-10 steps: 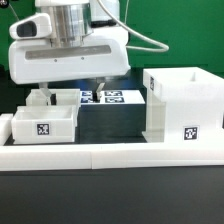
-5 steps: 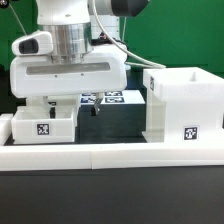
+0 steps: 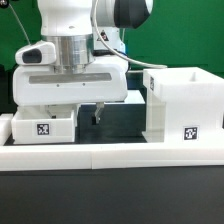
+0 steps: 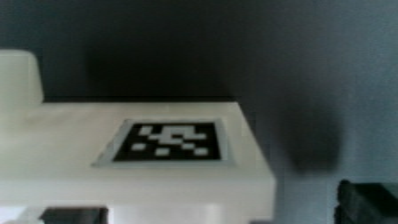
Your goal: Assemble drawer
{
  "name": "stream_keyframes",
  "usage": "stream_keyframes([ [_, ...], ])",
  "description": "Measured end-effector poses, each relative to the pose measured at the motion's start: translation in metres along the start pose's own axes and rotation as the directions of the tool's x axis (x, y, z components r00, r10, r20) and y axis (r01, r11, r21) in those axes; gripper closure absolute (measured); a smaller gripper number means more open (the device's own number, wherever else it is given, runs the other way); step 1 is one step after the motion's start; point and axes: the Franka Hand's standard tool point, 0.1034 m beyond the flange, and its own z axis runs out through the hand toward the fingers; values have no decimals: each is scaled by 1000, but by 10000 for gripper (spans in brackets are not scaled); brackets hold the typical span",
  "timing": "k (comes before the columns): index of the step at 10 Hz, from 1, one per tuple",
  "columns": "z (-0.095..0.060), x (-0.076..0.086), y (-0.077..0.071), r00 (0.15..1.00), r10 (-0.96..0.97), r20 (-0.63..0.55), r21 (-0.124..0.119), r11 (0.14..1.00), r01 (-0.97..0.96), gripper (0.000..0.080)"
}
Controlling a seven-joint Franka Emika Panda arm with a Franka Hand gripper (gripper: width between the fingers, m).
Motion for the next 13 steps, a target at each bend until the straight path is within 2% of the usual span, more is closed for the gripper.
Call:
stream_keyframes([
  [2,0,1,1,1000,0,-7,-3,1000,0,150],
  [5,0,1,1,1000,0,-7,-3,1000,0,565],
  [6,0,1,1,1000,0,-7,-3,1000,0,565],
  [7,0,1,1,1000,0,-7,-3,1000,0,700],
  [8,0,1,1,1000,0,-7,-4,1000,0,759],
  [13,0,1,1,1000,0,-7,-4,1000,0,759],
])
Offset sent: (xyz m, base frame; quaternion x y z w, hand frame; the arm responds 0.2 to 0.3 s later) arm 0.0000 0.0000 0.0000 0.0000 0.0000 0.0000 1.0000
